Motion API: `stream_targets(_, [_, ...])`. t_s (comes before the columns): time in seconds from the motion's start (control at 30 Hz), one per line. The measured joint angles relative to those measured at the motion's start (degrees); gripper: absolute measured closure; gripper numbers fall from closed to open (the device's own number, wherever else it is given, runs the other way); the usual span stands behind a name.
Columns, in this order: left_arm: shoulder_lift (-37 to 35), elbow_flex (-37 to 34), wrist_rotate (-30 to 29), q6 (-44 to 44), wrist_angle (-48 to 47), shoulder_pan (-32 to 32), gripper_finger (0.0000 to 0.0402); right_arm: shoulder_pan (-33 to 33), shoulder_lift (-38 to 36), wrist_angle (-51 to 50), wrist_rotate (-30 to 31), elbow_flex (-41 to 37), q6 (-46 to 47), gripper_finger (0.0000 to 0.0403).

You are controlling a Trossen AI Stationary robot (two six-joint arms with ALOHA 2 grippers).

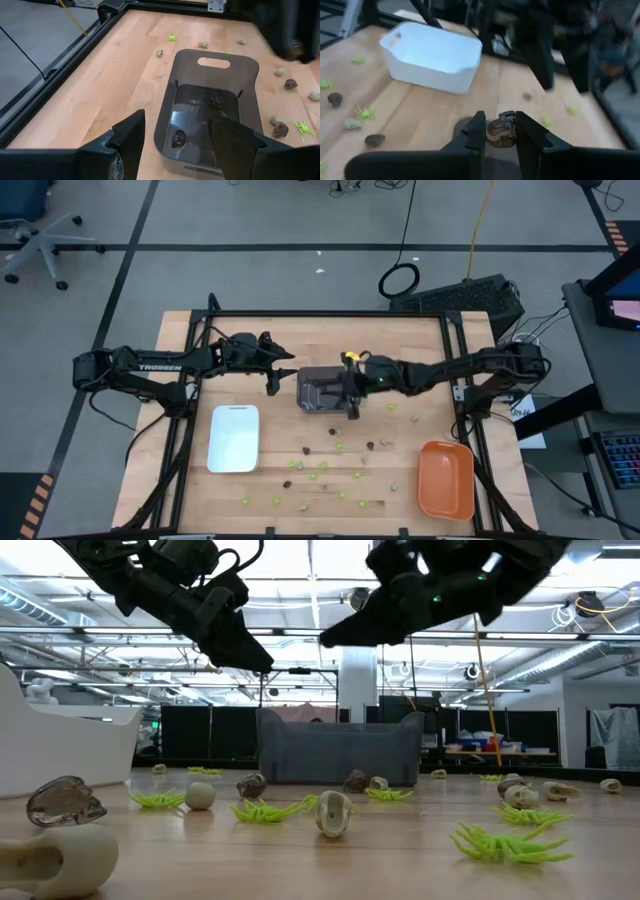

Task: Sort Halloween decoration
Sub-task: Put the black skull toy into the black bin

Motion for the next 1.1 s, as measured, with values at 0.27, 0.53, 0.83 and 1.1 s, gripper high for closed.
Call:
stream_targets(0.27, [0.00,0.00,0.00,0.01,-0.02,0.00,0.0187,1.72,0.02,0.86,0.17,-1.09,-17.95,0.0352])
stream_targets(0.53, [0.00,0.00,0.00,0.06,-0.02,0.00,0.0187,2.23,0.02,-1.19,0.45,-1.09,-33.77,0.0345])
stream_targets(0.83, [0.00,0.00,-0.28,0.11,-0.02,0.00,0.0187,2.23,0.02,-1.24,0.47,-1.09,-42.18,0.0341])
stream_targets(1.1, [0.00,-0.01,-1.49,0.00,-0.02,-0.02,0.0187,2.39,0.02,-1.25,0.13,-1.07,-29.56,0.0339])
